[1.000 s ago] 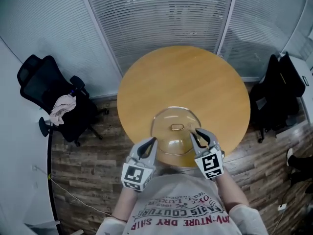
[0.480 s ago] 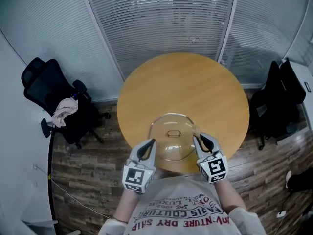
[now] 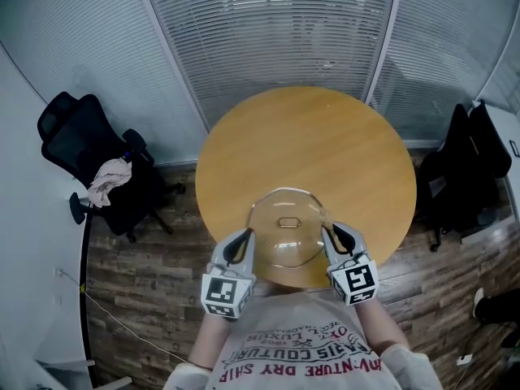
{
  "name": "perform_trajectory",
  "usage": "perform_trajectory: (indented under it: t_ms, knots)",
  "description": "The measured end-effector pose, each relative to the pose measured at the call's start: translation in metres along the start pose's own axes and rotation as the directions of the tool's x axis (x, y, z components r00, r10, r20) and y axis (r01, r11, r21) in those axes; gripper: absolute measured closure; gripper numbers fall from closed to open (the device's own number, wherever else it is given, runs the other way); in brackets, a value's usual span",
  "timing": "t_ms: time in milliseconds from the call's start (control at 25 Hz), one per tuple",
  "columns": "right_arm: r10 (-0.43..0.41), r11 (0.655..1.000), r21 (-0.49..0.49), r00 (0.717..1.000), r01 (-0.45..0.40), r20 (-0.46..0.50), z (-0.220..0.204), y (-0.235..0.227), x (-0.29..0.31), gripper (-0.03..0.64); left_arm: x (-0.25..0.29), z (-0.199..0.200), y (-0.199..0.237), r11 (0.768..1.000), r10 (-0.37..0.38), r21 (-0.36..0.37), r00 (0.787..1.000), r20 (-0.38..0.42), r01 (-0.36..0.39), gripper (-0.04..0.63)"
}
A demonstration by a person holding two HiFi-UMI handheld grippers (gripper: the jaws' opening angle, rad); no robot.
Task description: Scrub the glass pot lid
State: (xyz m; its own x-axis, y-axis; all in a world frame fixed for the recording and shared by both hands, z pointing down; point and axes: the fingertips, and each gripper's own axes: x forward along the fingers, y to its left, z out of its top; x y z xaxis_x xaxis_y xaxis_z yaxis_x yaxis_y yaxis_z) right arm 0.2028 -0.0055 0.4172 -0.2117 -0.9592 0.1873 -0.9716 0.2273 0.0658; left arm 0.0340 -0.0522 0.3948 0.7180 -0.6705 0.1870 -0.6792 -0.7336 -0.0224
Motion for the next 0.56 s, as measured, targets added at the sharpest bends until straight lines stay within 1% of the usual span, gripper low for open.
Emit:
perform_trajectory:
  t_ms: [240, 440, 560]
  knots:
    - [0.011, 1.000, -0.003, 1.000, -0.011, -0.018, -0.0034, 0.0028, 0.0057, 0.568, 0.0013, -0.0065, 0.0005, 1.000, -0.004, -0.006, 1.000, -0.016, 0.004, 0.586]
    - [-0.012, 1.000, -0.018, 0.999, 0.011, -0.040, -0.0069, -0.0022, 0.0082, 0.568, 0.0044, 0.0007, -0.0001, 1.000, -0.004, 0.001, 1.000, 0.006, 0.004, 0.586]
    - [-0.018, 1.000, -0.010, 0.999, 0.017, -0.046, -0.0080, -0.0035, 0.0097, 0.568, 0.0066, 0.0025, 0.0004, 1.000, -0.011, 0.006, 1.000, 0.010, 0.011, 0.586]
